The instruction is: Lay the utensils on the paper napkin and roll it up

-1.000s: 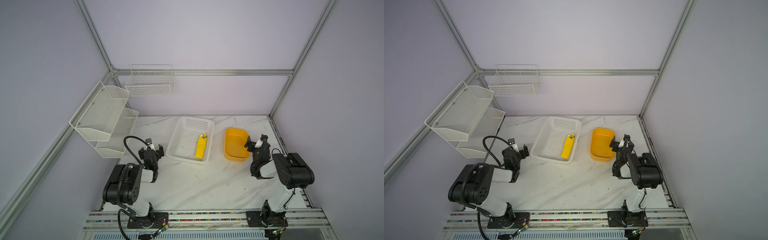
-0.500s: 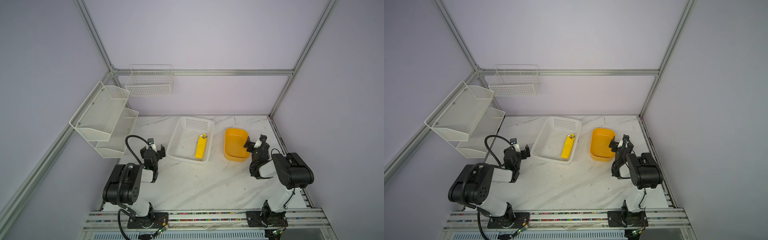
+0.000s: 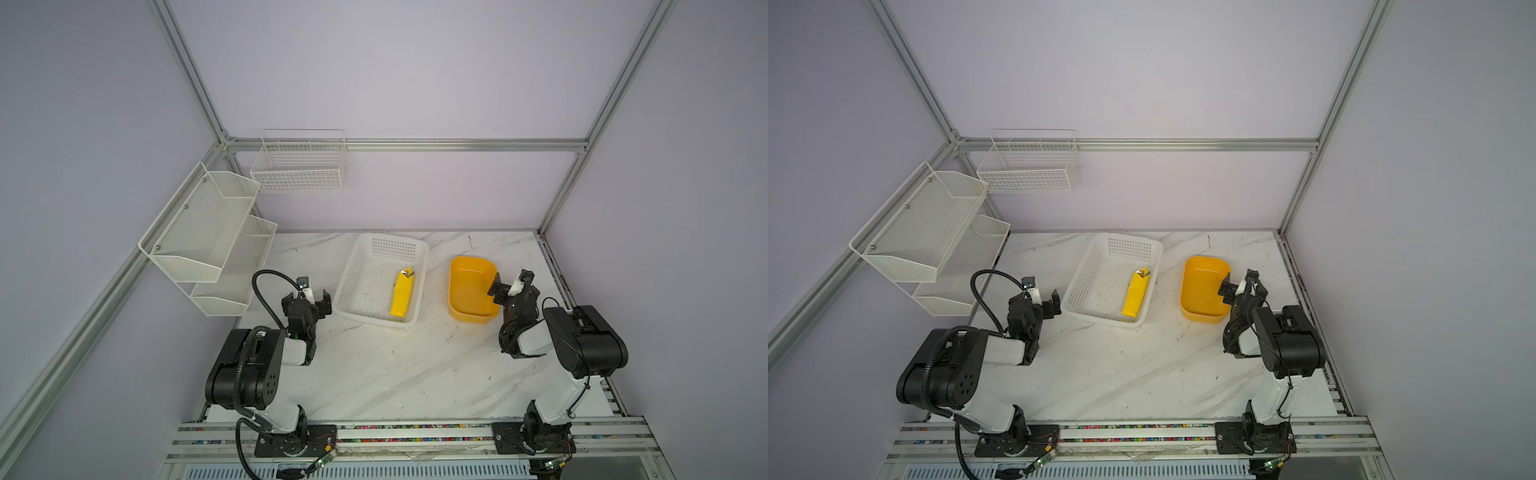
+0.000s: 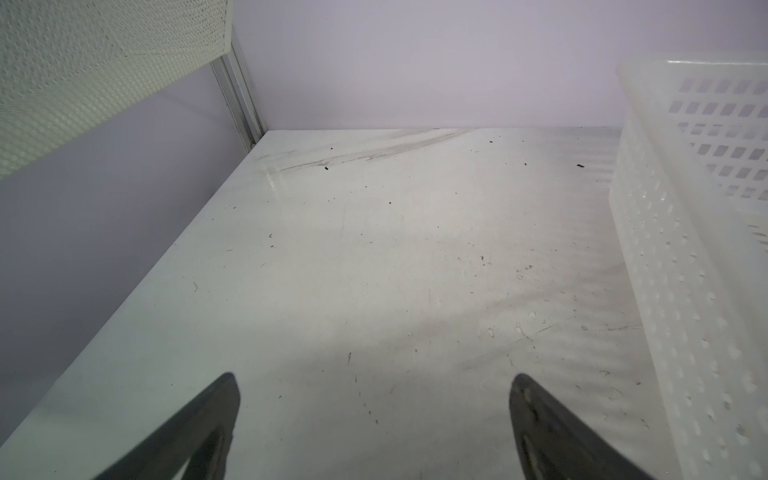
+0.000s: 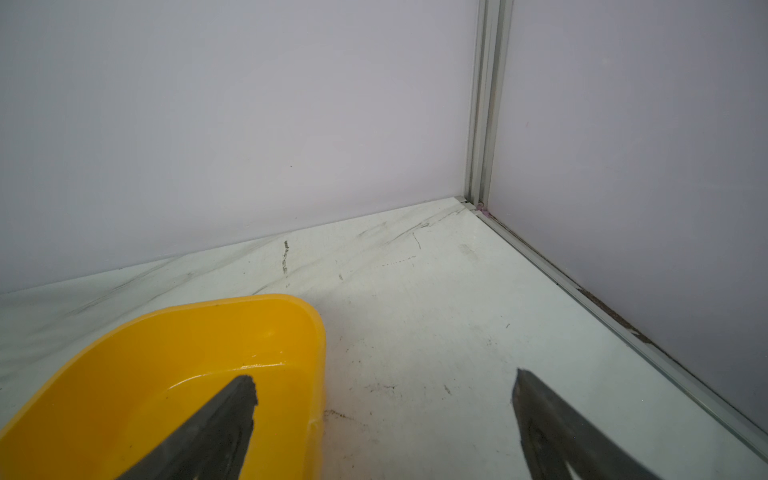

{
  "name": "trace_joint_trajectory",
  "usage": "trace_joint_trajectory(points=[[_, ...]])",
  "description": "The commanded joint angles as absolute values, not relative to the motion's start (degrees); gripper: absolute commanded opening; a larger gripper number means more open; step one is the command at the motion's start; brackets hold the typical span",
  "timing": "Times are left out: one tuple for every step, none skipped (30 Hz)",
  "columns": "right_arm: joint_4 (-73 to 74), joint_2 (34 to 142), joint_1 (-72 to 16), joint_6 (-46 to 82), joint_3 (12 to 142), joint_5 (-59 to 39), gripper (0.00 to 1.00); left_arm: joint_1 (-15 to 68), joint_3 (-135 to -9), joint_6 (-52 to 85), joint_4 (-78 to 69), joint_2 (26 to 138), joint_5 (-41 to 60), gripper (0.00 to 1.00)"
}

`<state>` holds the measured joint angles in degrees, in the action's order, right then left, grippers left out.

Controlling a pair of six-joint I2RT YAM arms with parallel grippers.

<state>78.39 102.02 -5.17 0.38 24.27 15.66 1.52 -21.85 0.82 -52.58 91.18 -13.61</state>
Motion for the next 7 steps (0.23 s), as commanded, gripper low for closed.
trace_joint_trajectory(points=[[79.1,101.9,-5.5,-0.4,25.3,16.6,0.97,1.2,-21.5,0.1,-54.8,90.1,-13.2,1.0],[79.0,102.0,-5.5,-0.5,25.4,16.5,0.97,1.2,-21.5,0.1,-54.7,90.1,-13.2,1.0],[78.7,101.9,-5.6,-0.5,25.6,16.6,0.97,1.2,-21.5,0.1,-54.7,90.1,-13.2,1.0],[78.5,101.9,-5.6,-0.6,25.7,16.7,0.97,1.2,-21.5,0.1,-54.7,90.1,-13.3,1.0],[78.6,102.0,-5.7,-0.8,25.7,16.8,0.97,1.2,-21.5,0.1,-54.7,90.1,-13.2,1.0],[78.7,102.0,-5.7,-0.7,25.7,16.8,0.98,1.2,-21.5,0.1,-54.7,90.1,-13.2,1.0],[78.7,102.0,-5.7,-0.7,25.6,16.7,0.97,1.2,-21.5,0.0,-54.7,90.1,-13.2,1.0]])
